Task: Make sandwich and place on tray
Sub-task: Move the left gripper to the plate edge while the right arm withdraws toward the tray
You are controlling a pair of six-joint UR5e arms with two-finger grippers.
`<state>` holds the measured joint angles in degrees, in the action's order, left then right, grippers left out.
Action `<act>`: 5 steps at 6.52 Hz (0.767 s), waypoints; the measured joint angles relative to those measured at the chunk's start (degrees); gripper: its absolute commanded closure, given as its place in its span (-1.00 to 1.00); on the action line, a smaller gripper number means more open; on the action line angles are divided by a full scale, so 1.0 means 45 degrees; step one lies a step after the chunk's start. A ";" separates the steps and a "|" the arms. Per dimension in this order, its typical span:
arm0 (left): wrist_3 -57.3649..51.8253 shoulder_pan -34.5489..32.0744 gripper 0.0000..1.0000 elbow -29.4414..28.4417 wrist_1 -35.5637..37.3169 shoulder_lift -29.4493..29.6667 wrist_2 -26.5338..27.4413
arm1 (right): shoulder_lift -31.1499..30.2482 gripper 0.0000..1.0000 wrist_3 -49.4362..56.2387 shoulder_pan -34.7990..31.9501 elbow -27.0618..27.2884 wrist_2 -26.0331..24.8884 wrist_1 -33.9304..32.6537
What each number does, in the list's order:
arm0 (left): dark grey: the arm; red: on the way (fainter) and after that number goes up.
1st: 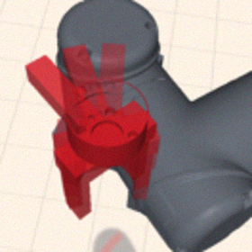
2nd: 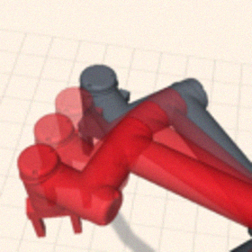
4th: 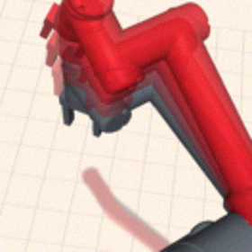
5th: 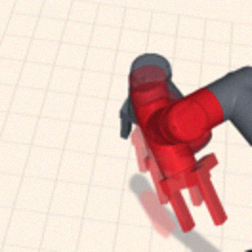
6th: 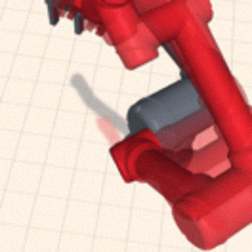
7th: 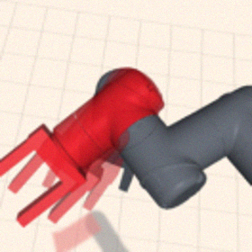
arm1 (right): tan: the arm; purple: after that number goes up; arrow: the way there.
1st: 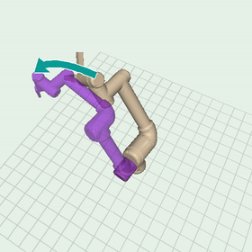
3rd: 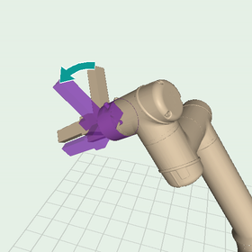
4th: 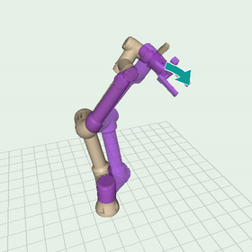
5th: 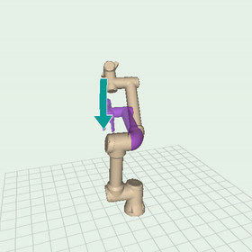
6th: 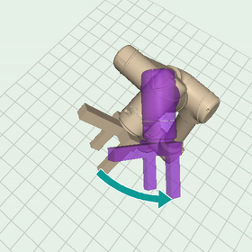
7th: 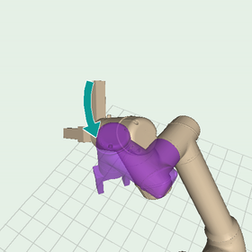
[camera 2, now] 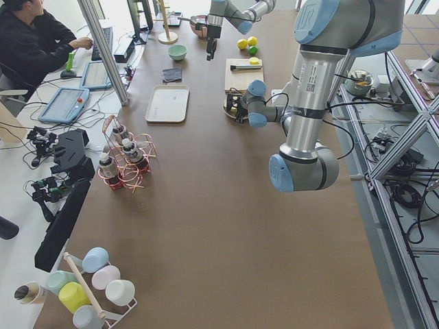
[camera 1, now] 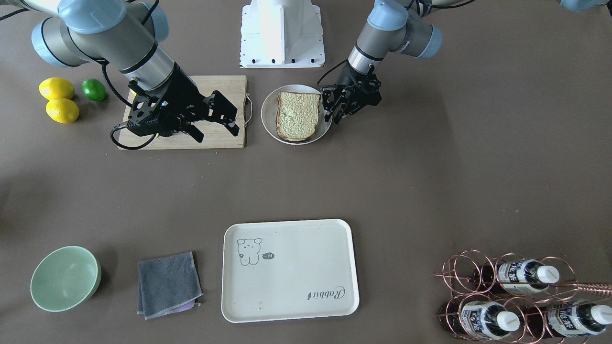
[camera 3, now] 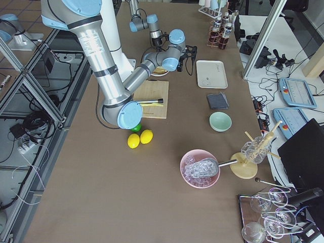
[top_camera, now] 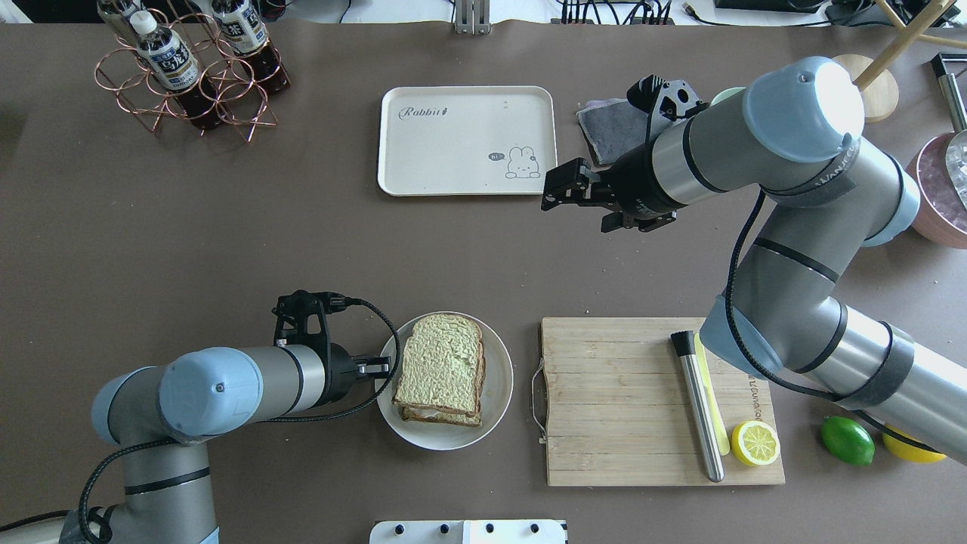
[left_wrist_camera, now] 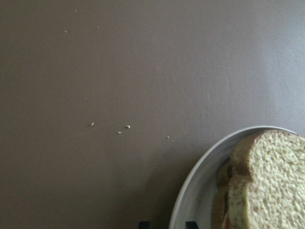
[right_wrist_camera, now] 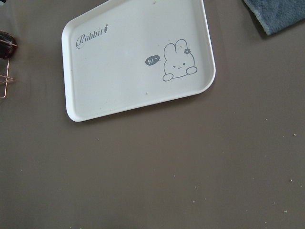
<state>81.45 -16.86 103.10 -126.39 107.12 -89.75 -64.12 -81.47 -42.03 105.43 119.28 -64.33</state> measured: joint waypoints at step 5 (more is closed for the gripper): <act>-0.0004 0.0132 1.00 0.0020 0.0020 0.0065 0.0092 | -0.0076 -1.00 0.0000 -0.0022 -0.0036 -0.0003 0.0019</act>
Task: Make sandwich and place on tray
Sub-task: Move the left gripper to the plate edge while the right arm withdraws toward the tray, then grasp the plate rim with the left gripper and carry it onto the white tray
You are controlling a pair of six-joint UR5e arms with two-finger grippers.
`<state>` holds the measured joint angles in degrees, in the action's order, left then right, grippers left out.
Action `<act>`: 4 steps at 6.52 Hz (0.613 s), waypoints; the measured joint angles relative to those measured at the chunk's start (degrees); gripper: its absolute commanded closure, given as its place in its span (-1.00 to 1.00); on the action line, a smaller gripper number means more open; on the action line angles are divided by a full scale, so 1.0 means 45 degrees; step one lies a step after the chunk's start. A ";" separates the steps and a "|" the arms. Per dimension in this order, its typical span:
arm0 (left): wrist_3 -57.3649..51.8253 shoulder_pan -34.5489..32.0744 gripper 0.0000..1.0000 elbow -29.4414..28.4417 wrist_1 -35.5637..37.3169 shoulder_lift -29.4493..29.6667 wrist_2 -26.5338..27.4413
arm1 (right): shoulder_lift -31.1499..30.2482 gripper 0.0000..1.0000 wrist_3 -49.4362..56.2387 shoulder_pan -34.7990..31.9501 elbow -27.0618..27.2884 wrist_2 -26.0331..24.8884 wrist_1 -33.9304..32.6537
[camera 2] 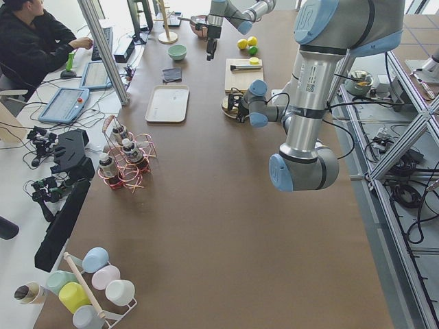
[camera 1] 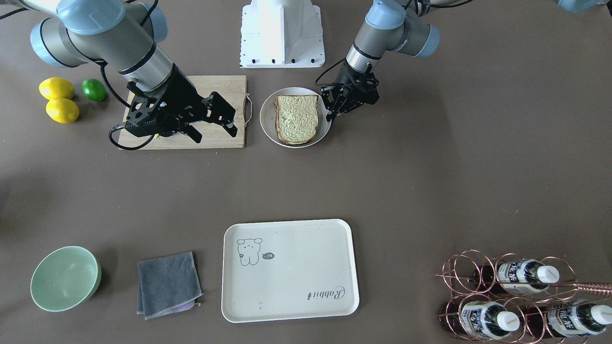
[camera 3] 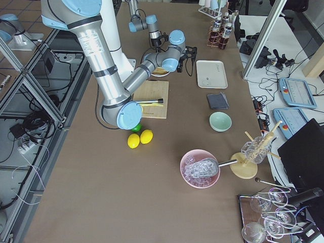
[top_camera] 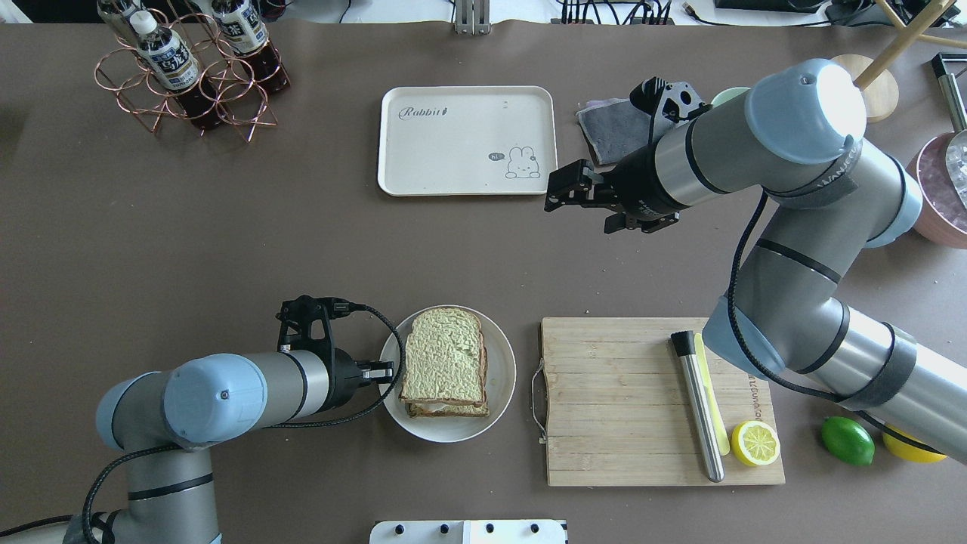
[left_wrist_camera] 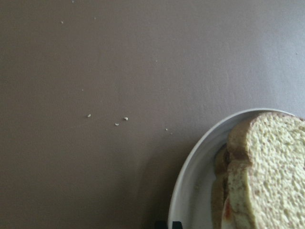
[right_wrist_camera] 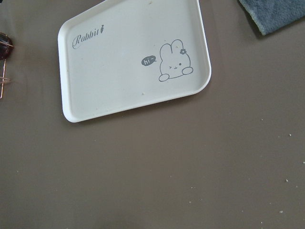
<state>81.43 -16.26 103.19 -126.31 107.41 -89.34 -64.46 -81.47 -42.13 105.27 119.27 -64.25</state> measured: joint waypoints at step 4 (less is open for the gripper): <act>-0.0011 -0.1552 1.00 0.0533 0.0120 0.0168 -0.1971 | 0.0014 -1.00 0.0017 -0.0054 -0.0034 0.0091 0.0001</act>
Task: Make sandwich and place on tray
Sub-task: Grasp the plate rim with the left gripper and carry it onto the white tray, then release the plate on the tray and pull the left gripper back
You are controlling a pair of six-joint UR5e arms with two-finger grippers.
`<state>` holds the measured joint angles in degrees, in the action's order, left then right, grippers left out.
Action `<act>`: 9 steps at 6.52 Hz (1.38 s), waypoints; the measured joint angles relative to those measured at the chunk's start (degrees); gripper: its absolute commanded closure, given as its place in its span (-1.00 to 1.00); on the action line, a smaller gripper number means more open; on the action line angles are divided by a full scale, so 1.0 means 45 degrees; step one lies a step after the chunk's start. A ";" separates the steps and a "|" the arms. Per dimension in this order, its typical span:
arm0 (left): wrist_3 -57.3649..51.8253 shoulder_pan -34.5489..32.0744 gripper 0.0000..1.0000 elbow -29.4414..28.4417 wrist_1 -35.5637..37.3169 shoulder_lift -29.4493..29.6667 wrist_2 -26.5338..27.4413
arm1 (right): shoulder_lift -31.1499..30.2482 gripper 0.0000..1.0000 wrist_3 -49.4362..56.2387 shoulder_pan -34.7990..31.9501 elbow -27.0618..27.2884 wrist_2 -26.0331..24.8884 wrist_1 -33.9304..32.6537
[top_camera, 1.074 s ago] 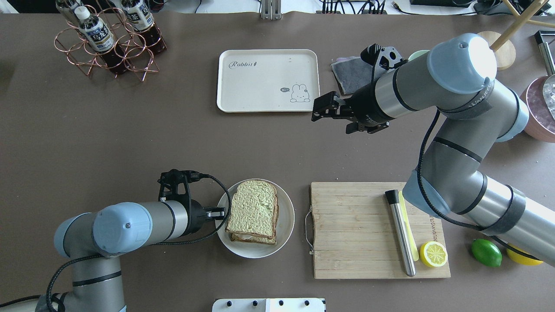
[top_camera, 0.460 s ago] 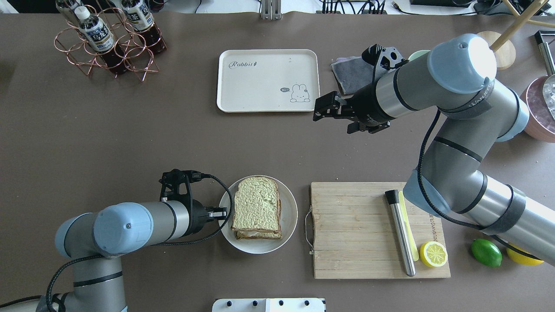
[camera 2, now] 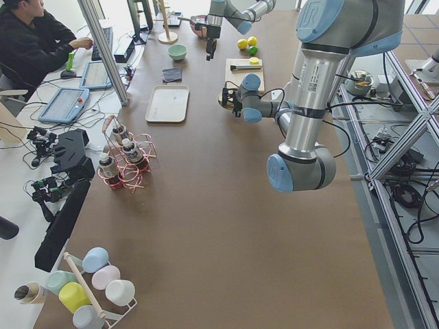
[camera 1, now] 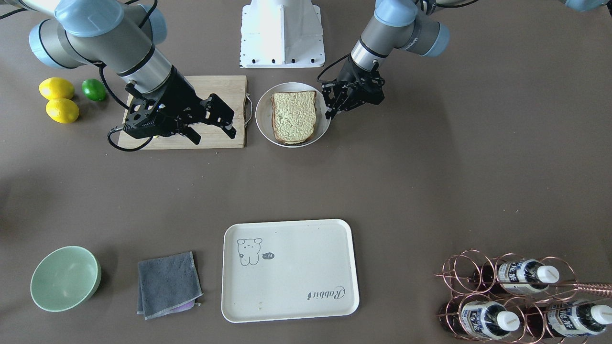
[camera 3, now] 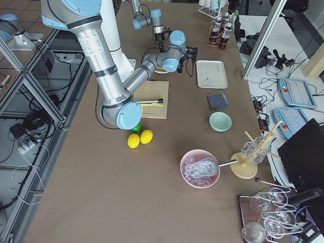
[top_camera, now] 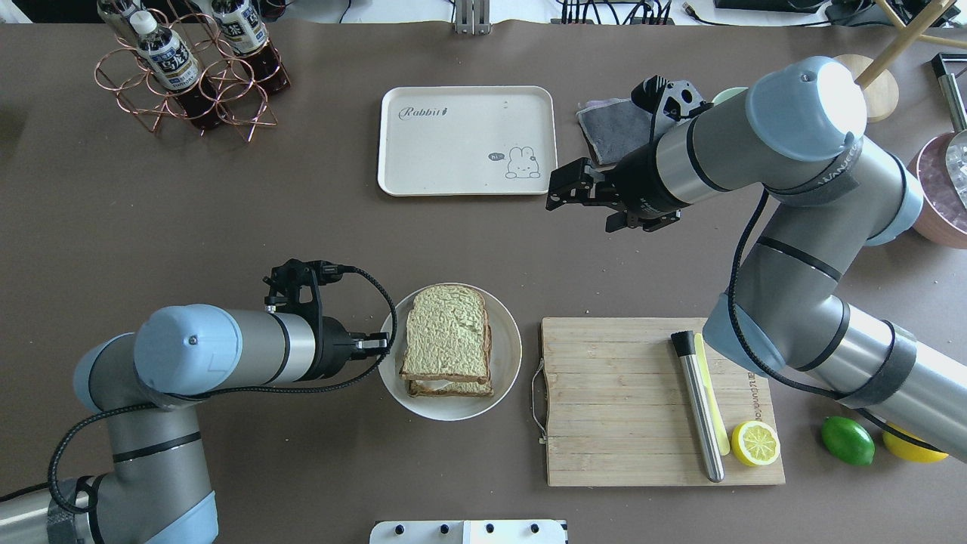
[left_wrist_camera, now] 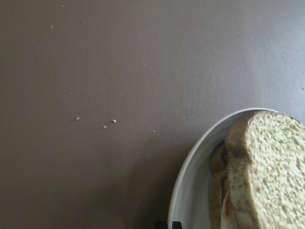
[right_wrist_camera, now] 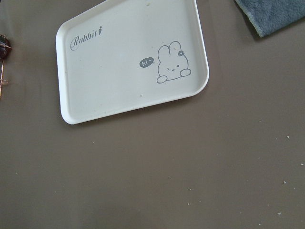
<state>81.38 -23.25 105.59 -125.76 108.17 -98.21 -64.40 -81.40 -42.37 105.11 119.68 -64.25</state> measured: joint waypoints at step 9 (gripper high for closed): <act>0.4252 -0.3637 1.00 -0.9829 -0.0590 0.7221 0.0635 | -0.0003 -1.00 0.0002 -0.0098 -0.0015 0.0058 0.0000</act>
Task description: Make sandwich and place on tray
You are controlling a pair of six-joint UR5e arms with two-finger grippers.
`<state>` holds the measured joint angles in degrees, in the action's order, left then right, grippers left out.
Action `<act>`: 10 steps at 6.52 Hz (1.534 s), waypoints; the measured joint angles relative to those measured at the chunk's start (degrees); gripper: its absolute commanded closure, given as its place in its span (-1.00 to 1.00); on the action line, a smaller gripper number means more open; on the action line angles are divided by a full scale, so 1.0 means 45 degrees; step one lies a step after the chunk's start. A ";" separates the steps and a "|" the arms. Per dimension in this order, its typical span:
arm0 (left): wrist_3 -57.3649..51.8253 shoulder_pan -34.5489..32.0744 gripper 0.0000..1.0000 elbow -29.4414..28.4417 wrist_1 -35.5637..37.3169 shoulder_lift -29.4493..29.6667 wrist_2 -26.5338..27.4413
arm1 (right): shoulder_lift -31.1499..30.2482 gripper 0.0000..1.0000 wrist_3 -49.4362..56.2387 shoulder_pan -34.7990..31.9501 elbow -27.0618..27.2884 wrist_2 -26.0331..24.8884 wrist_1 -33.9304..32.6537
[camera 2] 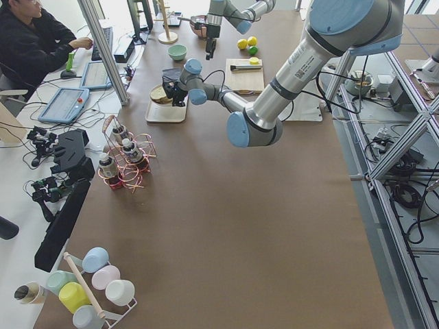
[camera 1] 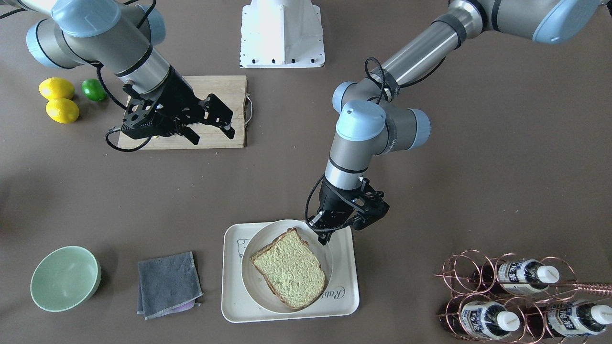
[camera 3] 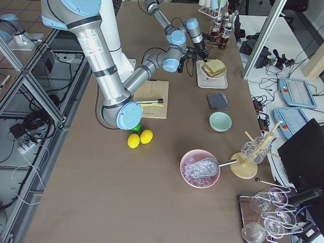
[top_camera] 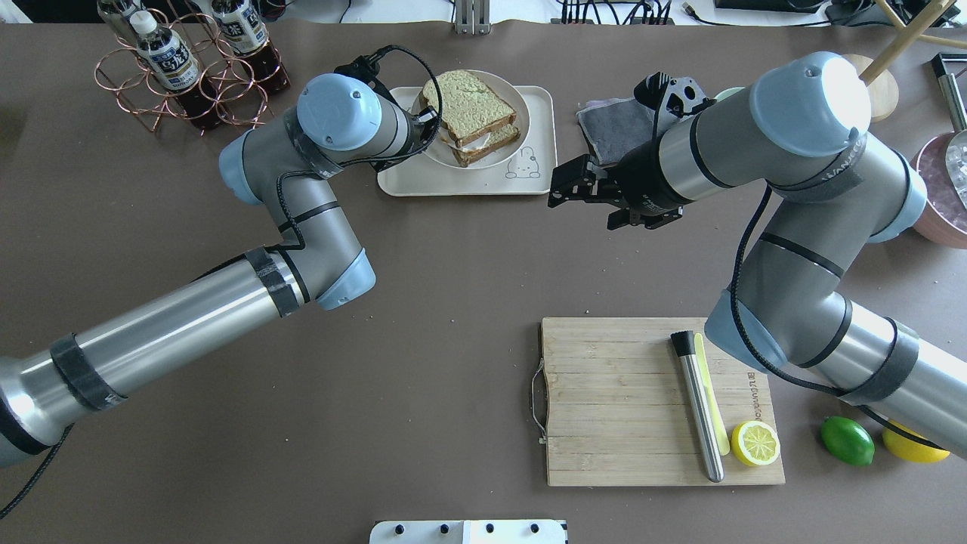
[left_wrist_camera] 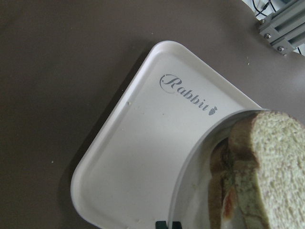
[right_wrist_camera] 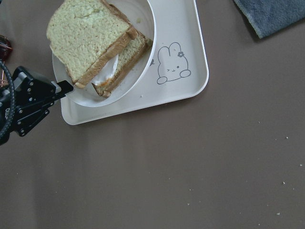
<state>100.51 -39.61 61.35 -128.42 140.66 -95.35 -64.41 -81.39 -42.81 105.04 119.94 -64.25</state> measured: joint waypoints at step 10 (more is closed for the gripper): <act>-0.2923 -0.2243 -0.94 0.3087 0.0016 -0.2778 -0.3197 | 0.0030 -1.00 0.0312 -0.0430 -0.0100 0.0007 -0.0283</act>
<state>87.36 -49.71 75.25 -128.34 128.16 -109.74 -64.28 -79.98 -44.75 104.59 119.97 -65.52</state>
